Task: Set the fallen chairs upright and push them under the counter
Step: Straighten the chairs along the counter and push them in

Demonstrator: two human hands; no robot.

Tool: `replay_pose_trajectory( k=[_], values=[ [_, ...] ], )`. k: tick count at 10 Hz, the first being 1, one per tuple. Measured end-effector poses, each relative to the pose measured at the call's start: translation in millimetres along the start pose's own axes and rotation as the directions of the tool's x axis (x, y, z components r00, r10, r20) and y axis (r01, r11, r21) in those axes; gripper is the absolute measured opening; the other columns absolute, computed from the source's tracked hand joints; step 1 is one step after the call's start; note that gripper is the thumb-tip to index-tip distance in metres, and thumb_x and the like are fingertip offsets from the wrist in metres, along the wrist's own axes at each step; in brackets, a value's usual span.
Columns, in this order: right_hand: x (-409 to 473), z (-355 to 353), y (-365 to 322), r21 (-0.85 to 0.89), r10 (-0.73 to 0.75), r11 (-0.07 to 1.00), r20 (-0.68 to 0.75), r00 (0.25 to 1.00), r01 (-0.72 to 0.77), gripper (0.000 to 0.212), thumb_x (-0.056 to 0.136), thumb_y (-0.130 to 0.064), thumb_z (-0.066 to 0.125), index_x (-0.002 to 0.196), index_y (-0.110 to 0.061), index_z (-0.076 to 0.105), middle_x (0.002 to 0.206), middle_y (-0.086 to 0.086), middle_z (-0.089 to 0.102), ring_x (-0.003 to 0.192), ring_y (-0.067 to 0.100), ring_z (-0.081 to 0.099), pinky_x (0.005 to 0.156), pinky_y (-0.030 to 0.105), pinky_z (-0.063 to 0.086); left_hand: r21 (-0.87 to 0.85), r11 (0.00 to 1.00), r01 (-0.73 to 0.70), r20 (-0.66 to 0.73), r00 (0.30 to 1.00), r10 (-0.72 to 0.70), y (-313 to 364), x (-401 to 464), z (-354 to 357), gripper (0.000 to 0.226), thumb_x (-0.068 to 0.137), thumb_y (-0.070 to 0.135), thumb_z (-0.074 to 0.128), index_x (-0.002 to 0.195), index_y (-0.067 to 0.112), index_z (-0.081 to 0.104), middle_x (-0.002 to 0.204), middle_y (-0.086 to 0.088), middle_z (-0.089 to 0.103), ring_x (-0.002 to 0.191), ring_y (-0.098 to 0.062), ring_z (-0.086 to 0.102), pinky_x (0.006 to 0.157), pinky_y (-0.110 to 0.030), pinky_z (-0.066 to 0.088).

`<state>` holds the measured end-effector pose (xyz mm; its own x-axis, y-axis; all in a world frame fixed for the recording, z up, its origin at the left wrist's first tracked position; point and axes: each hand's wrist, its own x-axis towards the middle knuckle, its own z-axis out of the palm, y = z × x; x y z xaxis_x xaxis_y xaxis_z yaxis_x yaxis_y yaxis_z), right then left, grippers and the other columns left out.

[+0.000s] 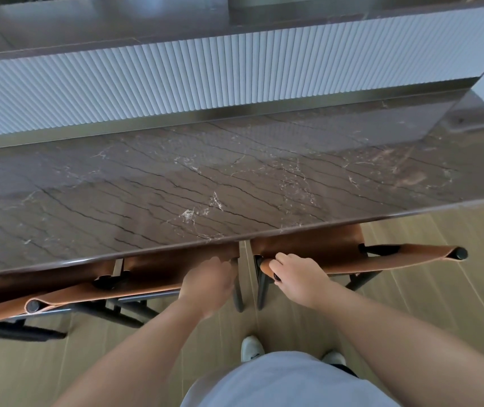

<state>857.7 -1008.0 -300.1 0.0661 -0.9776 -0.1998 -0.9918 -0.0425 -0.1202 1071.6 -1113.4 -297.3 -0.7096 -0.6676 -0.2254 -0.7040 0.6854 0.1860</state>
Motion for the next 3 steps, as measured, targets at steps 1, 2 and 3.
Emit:
replay_pose_trajectory(
  k=[1,2,3],
  values=[
    [1,-6,-4,0.0,0.031,1.0,0.027,0.999,-0.031,0.026,0.095,-0.028,0.057,0.117,-0.015,0.055,0.108,0.003,0.054,0.098,0.026,0.058,0.063,0.038,0.046,-0.049,0.998,0.04,0.012,0.999,-0.039,5,0,-4,0.029,0.093,0.046,0.056,0.113,0.026,0.054,0.107,0.006,0.051,0.101,-0.016,0.053,0.074,-0.028,0.046],
    [-2,-14,-6,0.102,0.084,0.991,0.064,0.994,-0.09,0.031,0.095,-0.033,0.055,0.122,-0.017,0.055,0.114,0.001,0.054,0.107,0.025,0.056,0.075,0.038,0.05,-0.198,0.977,0.074,-0.02,0.997,-0.079,7,-2,-4,0.032,0.091,0.051,0.057,0.114,0.029,0.058,0.104,0.01,0.052,0.099,-0.011,0.051,0.077,-0.026,0.044],
    [-9,-19,-3,0.28,0.149,0.947,0.054,0.987,-0.158,0.036,0.095,-0.036,0.054,0.127,-0.019,0.055,0.117,-0.002,0.054,0.109,0.022,0.055,0.081,0.035,0.048,-0.376,0.922,0.094,-0.096,0.986,-0.139,16,0,-6,0.033,0.092,0.049,0.059,0.117,0.028,0.062,0.104,0.013,0.054,0.099,-0.009,0.051,0.08,-0.025,0.046]
  ],
)
